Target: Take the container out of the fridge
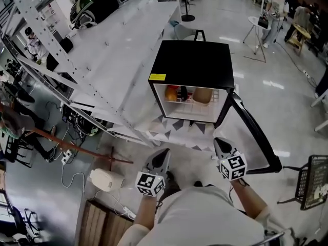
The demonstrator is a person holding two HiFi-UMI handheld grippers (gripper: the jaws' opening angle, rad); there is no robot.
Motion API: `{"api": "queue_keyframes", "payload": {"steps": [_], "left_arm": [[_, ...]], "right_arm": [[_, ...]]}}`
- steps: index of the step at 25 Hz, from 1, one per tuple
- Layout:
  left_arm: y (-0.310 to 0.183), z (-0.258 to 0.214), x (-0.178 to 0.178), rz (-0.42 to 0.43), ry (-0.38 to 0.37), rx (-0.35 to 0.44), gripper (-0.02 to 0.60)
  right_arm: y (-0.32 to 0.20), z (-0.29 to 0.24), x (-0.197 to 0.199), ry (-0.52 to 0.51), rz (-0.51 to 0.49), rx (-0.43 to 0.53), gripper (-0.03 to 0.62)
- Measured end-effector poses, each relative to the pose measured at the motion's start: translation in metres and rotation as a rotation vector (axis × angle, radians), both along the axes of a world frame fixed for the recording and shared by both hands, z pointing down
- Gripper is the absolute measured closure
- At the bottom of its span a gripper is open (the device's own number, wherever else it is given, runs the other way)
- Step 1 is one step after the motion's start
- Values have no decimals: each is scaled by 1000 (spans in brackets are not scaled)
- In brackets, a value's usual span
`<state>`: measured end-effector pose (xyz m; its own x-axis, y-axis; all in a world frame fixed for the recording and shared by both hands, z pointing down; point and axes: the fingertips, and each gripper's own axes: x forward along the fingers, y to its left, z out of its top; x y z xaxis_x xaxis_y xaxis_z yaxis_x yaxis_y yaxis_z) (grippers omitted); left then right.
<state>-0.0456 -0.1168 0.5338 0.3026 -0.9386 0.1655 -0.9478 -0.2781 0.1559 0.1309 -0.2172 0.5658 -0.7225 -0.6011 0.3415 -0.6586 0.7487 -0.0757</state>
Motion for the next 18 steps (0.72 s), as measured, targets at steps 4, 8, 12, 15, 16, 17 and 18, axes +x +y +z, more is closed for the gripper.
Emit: {"api": "queue_keyframes", "payload": {"steps": [4,8,12,15,16,17,18], "left_arm": [[-23,0,-19,60,-7,4,577],[-45,0,-40,118,7,11,577],[-65,6,-52,173,26,6,577],[-77,10,-59,205,44,7,577],[-80,11,-61,214,52,9,577],[-83,11,-62,223,61,12,577],[-87,11,-64,230,68,15,577]], "right_arm": [[-13,-3,-12,28,45,35,588],[-32,-7,-26,47,94,70,588],[-50,-10,-38,103,125,124,586],[-65,-7,-45,181,145,190,586],[-70,-6,-47,209,152,211,586],[-75,-5,-48,236,157,229,586],[-80,-4,-50,261,160,244,585]]}}
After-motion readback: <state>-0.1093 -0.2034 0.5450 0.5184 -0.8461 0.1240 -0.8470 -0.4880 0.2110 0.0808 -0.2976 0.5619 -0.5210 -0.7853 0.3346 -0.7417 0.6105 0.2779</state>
